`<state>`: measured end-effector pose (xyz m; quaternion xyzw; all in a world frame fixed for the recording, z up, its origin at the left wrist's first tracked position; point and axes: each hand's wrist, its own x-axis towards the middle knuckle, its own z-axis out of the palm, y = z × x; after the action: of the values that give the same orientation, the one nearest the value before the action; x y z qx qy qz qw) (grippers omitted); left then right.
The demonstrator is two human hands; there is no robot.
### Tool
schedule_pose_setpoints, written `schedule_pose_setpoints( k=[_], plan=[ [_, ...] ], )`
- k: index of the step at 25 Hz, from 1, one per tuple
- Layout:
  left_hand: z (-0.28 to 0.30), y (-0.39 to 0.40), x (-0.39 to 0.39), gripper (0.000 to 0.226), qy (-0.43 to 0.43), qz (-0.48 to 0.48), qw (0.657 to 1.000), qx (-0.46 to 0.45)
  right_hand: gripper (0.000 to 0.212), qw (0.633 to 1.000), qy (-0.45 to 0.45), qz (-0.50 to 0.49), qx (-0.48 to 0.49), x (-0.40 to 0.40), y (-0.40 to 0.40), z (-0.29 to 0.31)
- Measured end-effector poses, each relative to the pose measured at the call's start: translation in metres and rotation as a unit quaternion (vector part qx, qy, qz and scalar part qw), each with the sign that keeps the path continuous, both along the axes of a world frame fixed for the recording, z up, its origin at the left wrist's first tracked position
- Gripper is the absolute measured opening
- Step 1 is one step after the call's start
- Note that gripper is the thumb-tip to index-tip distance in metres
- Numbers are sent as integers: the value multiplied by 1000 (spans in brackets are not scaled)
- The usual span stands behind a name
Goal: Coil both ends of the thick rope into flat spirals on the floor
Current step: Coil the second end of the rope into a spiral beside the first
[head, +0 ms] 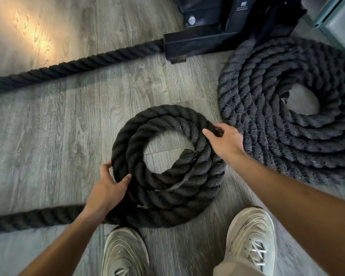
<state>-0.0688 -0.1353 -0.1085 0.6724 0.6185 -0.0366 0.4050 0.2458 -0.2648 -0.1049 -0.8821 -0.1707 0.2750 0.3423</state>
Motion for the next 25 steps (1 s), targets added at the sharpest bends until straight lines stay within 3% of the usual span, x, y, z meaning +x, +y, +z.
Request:
schedule_pose_setpoints(
  k=[3, 5, 9, 11, 14, 17, 20, 25],
  plan=[
    [-2, 36, 10, 65, 41, 5, 999, 17, 106, 997, -17, 27, -71, -55, -42, -12],
    [1, 67, 26, 69, 25, 2, 999, 28, 112, 997, -19, 5, -77, -80, -58, -17],
    [6, 106, 62, 62, -56, -52, 997, 18, 99, 998, 12, -54, -33, -89, -60, -16],
    [1, 110, 70, 52, -47, -94, 994, 34, 85, 993, 43, -107, -28, -98, -77, -18],
    [-11, 105, 68, 44, -39, -118, 988, 95, 61, 994, 63, -76, -55, -111, -98, -17],
    [-15, 99, 62, 40, -52, -61, 993, 92, 43, 996, 40, -55, -51, -87, -81, -14],
    [-17, 78, 32, 40, -50, 43, 995, 78, 41, 998, -7, 10, -54, -54, -47, -8],
    [-20, 18, -17, 33, -96, 210, 972, -46, 42, 990, -65, 118, -38, 1, 28, 5]
  ],
)
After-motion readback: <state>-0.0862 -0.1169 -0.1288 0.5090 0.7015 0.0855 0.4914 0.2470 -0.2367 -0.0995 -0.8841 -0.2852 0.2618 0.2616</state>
